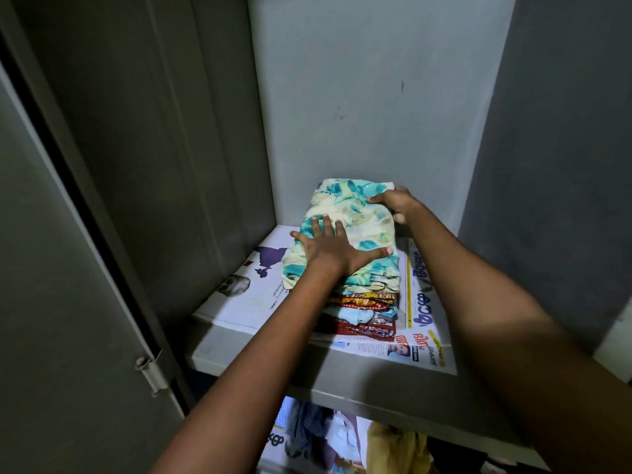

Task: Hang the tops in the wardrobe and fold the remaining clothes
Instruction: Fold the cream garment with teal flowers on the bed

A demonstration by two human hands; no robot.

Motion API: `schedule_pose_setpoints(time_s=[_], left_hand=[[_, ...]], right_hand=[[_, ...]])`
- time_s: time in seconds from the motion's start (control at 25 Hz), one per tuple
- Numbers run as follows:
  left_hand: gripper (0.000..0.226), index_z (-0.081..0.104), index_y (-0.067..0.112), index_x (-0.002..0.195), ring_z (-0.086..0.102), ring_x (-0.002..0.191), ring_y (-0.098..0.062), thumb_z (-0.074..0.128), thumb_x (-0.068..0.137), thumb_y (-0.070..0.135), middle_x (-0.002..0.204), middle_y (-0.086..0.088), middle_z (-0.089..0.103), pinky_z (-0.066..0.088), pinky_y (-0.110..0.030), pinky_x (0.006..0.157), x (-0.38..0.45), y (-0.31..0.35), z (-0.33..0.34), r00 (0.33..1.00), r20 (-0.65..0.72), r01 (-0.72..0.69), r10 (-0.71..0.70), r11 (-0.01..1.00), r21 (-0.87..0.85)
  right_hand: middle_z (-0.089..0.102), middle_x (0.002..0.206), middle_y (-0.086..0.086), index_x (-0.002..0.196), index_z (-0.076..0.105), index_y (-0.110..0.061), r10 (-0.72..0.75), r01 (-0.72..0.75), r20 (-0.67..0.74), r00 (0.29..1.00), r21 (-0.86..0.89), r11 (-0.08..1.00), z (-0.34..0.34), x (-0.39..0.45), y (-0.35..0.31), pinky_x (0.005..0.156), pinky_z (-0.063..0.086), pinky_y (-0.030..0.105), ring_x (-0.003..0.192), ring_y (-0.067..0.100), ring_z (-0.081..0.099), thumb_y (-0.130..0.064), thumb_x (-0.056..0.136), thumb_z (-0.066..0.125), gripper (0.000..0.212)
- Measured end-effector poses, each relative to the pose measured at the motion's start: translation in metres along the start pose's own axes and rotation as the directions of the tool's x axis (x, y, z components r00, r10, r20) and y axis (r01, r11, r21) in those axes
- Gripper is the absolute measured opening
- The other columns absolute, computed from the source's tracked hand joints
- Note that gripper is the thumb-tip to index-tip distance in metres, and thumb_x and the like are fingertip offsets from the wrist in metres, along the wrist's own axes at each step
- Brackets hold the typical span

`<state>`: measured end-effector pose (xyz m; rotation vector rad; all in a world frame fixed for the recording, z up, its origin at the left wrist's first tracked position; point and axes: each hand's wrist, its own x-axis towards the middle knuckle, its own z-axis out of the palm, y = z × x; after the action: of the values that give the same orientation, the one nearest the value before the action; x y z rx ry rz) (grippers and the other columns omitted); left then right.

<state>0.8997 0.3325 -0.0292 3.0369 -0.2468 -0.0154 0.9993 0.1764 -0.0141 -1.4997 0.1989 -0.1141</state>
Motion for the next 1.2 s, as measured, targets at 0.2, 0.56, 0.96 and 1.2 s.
schedule_pose_setpoints(time_s=[0.2, 0.56, 0.96, 1.2], left_hand=[[0.121, -0.005, 0.012, 0.151, -0.01, 0.145, -0.03, 0.025, 0.066, 0.092, 0.158, -0.011, -0.01, 0.0, -0.067, 0.107, 0.002, 0.0, 0.001, 1.0, 0.005, 0.01, -0.01, 1.0, 0.012], [0.11, 0.0, 0.013, 0.151, -0.007, 0.146, -0.022, 0.02, 0.072, 0.088, 0.159, -0.005, -0.006, 0.003, -0.063, 0.109, -0.003, -0.011, 0.008, 0.998, 0.023, -0.052, 0.052, 0.998, -0.035], [0.062, 0.015, 0.01, 0.15, 0.004, 0.146, -0.02, 0.017, 0.097, 0.043, 0.159, -0.006, 0.007, 0.006, -0.059, 0.111, -0.005, -0.015, 0.022, 0.985, -0.163, -0.079, 0.064, 0.993, -0.085], [0.06, 0.011, 0.012, 0.15, -0.002, 0.146, -0.02, 0.016, 0.101, 0.045, 0.159, -0.005, 0.003, -0.004, -0.051, 0.114, -0.068, -0.025, 0.027, 0.969, -0.222, -0.127, 0.105, 0.988, -0.086]], right_hand=[[0.043, 0.14, 0.009, 0.132, 0.037, -0.015, -0.478, 0.339, -0.122, 0.87, -0.555, 0.76, 0.007, -0.001, -0.005, 0.097, 0.042, 0.03, 0.12, 0.023, 0.048, -0.012, 0.073, 0.075, 0.07], [0.009, 0.158, -0.008, 0.149, 0.013, -0.034, -0.158, 0.253, 0.221, 0.962, -0.939, 0.231, 0.034, 0.012, 0.025, 0.115, 0.0, 0.05, 0.146, 0.019, 0.006, -0.063, 0.094, 0.023, 0.063], [-0.011, 0.158, -0.003, 0.15, -0.002, -0.024, -0.004, 0.247, 0.254, 0.967, -0.939, 0.24, 0.027, -0.047, 0.04, 0.116, -0.006, 0.043, 0.145, 0.017, -0.01, -0.054, 0.097, 0.025, 0.067], [0.003, 0.159, 0.007, 0.151, 0.011, -0.01, 0.017, 0.281, 0.33, 0.944, -0.829, 0.483, 0.024, -0.128, 0.039, 0.118, 0.001, 0.033, 0.146, 0.02, -0.001, -0.039, 0.101, 0.034, 0.062]])
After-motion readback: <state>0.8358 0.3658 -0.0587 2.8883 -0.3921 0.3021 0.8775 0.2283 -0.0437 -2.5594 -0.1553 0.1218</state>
